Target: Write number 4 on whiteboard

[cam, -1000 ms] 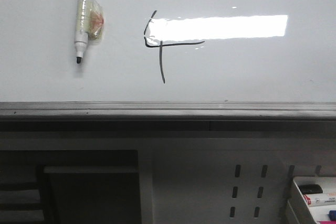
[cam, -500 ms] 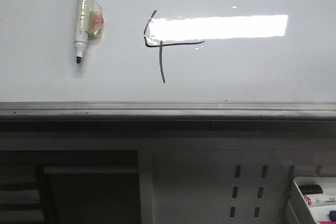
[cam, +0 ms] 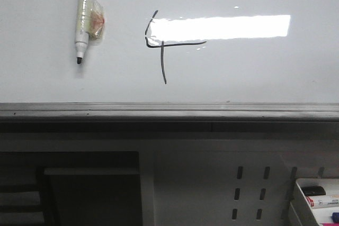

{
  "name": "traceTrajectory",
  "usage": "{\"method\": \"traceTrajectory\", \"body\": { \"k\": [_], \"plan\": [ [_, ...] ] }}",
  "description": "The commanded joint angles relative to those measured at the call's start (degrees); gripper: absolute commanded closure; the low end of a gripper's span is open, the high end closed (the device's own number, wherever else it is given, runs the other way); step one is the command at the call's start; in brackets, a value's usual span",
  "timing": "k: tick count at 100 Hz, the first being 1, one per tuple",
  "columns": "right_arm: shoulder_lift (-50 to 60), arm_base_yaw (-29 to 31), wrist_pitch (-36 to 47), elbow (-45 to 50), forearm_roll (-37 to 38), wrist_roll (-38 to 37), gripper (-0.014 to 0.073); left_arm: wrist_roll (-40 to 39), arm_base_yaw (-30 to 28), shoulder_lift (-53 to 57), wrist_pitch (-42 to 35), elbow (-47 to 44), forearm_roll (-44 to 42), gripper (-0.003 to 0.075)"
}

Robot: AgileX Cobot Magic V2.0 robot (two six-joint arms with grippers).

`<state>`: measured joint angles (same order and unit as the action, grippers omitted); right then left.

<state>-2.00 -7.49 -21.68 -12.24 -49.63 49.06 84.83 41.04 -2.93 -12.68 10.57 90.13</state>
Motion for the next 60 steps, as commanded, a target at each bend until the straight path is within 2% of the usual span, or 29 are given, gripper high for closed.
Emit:
{"method": "traceTrajectory", "body": {
  "k": [1,7,12,26,38,48,53,60],
  "plan": [
    [-0.7,0.4,3.3,-1.4,-1.6,0.5,0.0666,0.0,-0.3,-0.7,0.3,1.0,-1.9,0.0741],
    [-0.7,0.4,3.3,-1.4,-1.6,0.5,0.0666,-1.0,-0.3,-0.7,0.6,0.7,-7.1,0.0741],
    [-0.7,0.4,3.3,-1.4,-1.6,0.5,0.0666,-5.2,-1.1,-0.7,0.6,0.0,-13.1,0.0741],
    [-0.7,0.4,3.3,-1.4,-1.6,0.5,0.0666,-25.0,-8.5,-0.7,0.0,-3.5,-30.4,0.0741],
    [-0.7,0.4,3.3,-1.4,-1.6,0.5,0.0666,-47.2,-17.9,-0.7,2.8,-6.4,-54.7,0.0741],
    [-0.7,0.4,3.3,-1.4,-1.6,0.5,0.0666,-65.4,-24.5,-0.4,6.9,-7.1,-71.4,0.0741],
    [-0.7,0.4,3.3,-1.4,-1.6,0.5,0.0666,-71.0,-27.1,0.0,8.8,-7.1,-77.1,0.0741],
    [-0.7,0.4,3.3,-1.4,-1.6,0.5,0.0666,-74.9,-29.4,1.0,10.0,-7.1,-82.5,0.0741]
  ]
}}
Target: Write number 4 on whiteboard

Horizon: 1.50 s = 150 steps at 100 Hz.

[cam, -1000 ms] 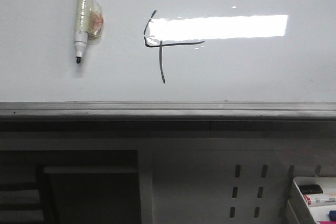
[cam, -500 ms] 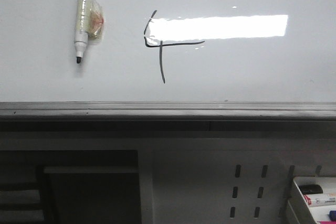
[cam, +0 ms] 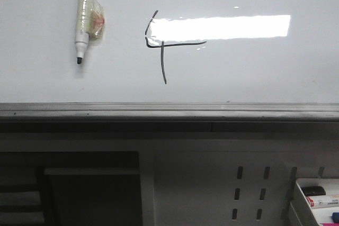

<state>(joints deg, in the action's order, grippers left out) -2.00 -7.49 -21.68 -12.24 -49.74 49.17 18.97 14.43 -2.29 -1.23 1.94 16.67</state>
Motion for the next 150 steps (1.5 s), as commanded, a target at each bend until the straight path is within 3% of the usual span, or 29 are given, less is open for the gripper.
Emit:
{"method": "traceTrajectory", "body": {
  "k": [1,36,68,150],
  "plan": [
    [-0.7,0.4,3.3,-1.4,-1.5,0.4,0.0666,-9.3,-2.9,0.5,-1.5,1.4,-9.4,0.0741],
    [-0.8,0.4,3.2,-1.4,-1.5,0.4,0.0666,-9.9,-5.6,4.1,-3.1,-3.6,-11.4,0.0741],
    [-0.8,0.4,3.2,-1.4,-1.5,0.4,0.0666,-10.9,-5.5,4.2,0.0,-3.5,-11.7,0.0741],
    [-0.8,0.4,3.2,-1.4,-1.5,0.4,0.0666,-10.9,-5.5,4.1,-0.3,-3.5,-11.7,0.0741]
  ]
}}
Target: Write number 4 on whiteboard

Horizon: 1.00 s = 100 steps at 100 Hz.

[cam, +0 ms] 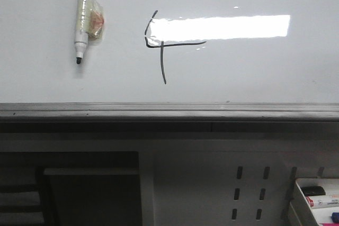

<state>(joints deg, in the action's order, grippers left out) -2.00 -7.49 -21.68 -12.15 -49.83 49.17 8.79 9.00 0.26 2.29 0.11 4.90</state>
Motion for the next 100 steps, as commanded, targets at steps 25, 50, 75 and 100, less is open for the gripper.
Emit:
{"method": "traceTrajectory", "body": {
  "k": [25,50,75,100],
  "plan": [
    [-0.8,0.4,3.9,-1.4,1.4,0.3,0.0666,-0.7,-0.1,1.6,-3.8,-1.6,0.1,0.0741],
    [-0.8,3.6,14.2,2.1,40.1,-31.9,0.0666,-0.7,-0.1,1.6,-3.8,-1.6,0.1,0.0741],
    [3.9,4.5,18.5,11.3,52.0,-39.1,0.0666,-0.7,-0.1,1.6,-3.8,-1.6,0.1,0.0741],
    [3.7,4.6,19.4,13.9,52.1,-38.5,0.0666,-0.7,-0.1,1.6,-3.8,-1.6,0.1,0.0741]
  ]
}}
